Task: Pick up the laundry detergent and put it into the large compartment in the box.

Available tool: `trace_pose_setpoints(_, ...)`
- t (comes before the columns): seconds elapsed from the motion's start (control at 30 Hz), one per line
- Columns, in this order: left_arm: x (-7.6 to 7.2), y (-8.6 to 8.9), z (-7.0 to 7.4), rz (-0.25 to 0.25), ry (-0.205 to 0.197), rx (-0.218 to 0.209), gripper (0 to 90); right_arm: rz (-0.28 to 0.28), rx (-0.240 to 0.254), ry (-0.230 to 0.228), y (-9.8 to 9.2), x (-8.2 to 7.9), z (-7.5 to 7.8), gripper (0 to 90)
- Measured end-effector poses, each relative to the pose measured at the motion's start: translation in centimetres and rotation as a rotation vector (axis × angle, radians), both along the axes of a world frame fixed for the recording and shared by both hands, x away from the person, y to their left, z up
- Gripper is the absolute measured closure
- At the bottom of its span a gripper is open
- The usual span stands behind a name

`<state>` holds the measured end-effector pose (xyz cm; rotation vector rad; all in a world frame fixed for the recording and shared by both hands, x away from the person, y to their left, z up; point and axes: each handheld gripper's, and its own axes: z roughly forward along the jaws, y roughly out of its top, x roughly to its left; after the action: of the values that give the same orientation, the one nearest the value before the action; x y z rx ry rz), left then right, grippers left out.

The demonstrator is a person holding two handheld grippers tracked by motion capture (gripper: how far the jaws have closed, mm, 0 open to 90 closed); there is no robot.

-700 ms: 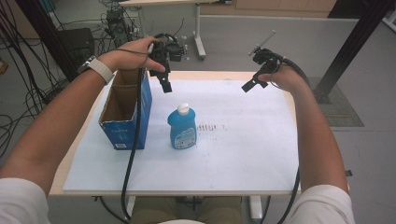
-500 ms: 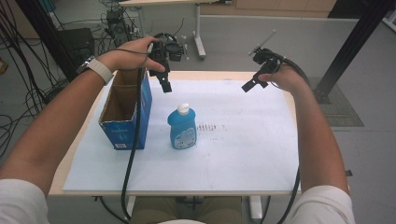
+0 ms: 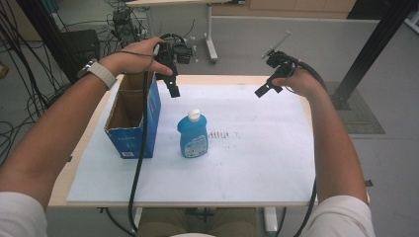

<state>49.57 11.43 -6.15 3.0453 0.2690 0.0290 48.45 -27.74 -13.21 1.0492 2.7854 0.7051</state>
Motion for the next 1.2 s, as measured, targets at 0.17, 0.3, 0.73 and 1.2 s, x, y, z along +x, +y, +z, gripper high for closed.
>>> trace_pose_setpoints(0.17, 0.0, 0.0, 0.0, 0.019, 0.002, 0.0, 8.0, 0.0, 0.004, -0.007, -0.2, -0.2, 0.0, 10.7)
trace_pose_setpoints(0.3, 0.1, 0.3, 0.3, 0.04, 0.024, -0.02, 8.1, -0.004, -0.002, -0.002, -0.4, -0.2, 0.1, 11.0)
trace_pose_setpoints(0.73, -1.3, -0.8, 1.4, 0.1, 0.054, -0.011, 7.1, -0.012, -0.001, -0.006, -0.6, -0.4, 0.2, 11.0)
trace_pose_setpoints(1.2, -3.1, -2.0, 1.7, 0.173, 0.057, -0.012, 7.3, -0.006, -0.001, -0.006, -0.4, -0.5, 0.2, 11.0)
